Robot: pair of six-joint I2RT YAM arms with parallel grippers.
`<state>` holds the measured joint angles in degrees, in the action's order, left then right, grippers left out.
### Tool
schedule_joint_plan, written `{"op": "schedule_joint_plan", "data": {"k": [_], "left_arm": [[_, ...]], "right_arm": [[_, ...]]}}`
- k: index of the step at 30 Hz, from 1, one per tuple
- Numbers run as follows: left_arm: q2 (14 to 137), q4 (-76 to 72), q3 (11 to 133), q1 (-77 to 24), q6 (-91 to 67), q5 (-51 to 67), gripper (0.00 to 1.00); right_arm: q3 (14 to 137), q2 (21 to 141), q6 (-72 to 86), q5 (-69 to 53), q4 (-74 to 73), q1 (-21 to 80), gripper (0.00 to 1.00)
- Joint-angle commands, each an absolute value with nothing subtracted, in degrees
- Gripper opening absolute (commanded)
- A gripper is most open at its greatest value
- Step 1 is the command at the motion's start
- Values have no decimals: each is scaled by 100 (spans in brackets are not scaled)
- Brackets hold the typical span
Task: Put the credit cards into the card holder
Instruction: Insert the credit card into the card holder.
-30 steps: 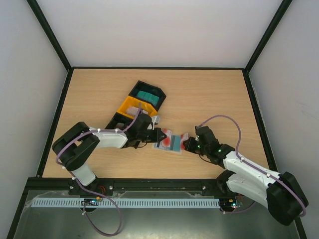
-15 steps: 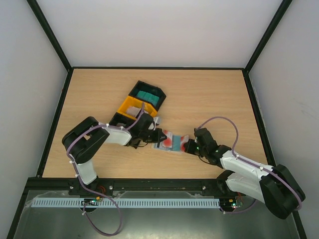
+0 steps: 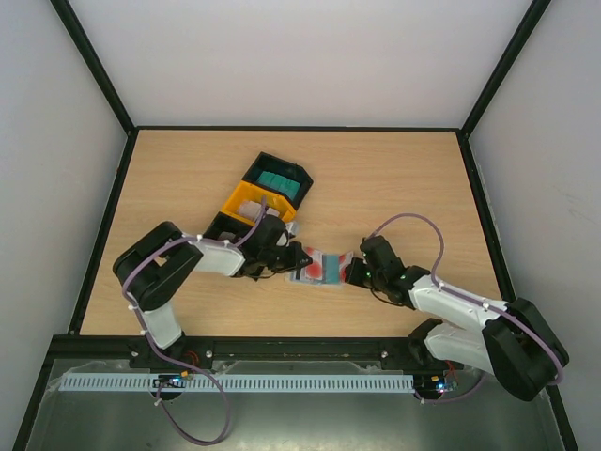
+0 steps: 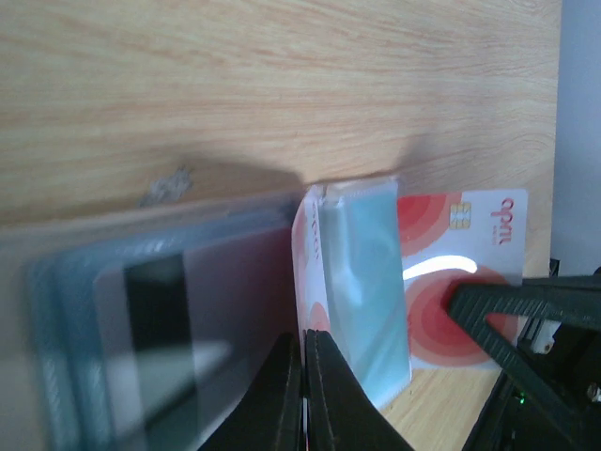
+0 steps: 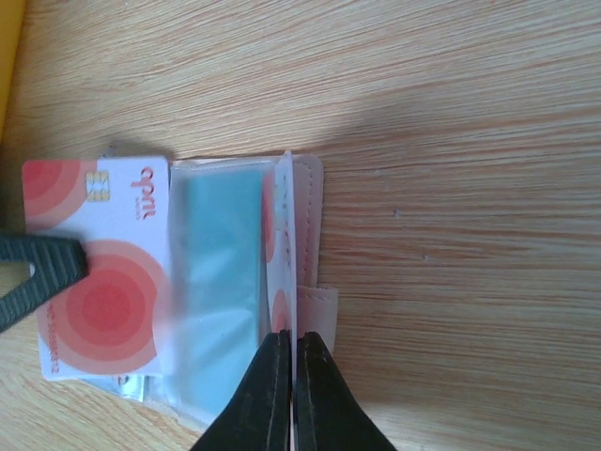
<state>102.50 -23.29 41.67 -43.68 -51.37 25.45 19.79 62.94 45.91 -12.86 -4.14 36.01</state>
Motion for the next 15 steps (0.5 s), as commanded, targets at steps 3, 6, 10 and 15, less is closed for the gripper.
{"op": "schedule_joint_plan", "data": {"k": [3, 6, 10, 15], "left_arm": [[9746, -1564, 3858, -4388, -5415, 2482, 2], [9536, -1230, 3927, -4465, -5539, 2596, 2], [9310, -1087, 3803, -4509, -5663, 2628, 2], [9347, -1843, 3358, -4562, -5699, 2553, 2]], "right_arm": [[2398, 6330, 4769, -570, -1780, 3604, 2], [2644, 6199, 4616, -573, -2150, 3603, 2], [2749, 6111, 4566, -819, -2297, 3603, 2], [2172, 5863, 4841, -1235, -1466, 3603, 2]]}}
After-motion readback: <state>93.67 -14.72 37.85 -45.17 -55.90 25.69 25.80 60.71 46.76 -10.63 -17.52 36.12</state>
